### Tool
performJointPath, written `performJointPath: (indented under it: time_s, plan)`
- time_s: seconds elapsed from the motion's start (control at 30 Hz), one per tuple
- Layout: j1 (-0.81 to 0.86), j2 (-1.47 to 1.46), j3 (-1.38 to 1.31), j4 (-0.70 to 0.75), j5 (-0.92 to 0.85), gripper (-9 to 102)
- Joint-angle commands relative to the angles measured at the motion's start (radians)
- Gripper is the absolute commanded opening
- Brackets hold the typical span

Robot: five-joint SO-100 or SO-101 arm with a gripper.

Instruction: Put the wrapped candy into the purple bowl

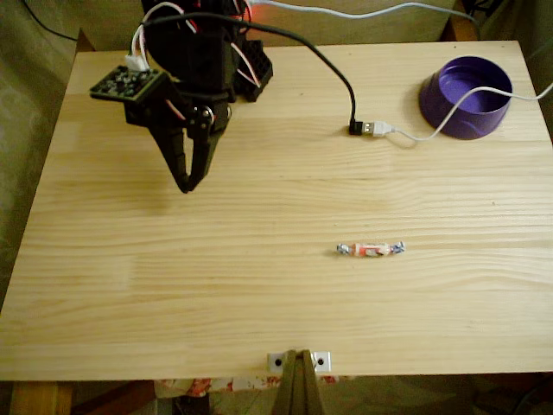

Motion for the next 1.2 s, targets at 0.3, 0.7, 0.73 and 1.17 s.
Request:
performJointPath:
  time_s: [0.3, 0.7, 0.73, 1.17]
  plan:
    - [-0.006, 0.011, -0.020, -0.025, -0.012, -2]
    - [-0.006, 0.011, -0.020, -0.025, -0.011, -2]
    - [-0.006, 0.011, -0.020, -0.025, -0.011, -2]
    - [-0.014, 0.011, -0.020, -0.025, -0.018, 1]
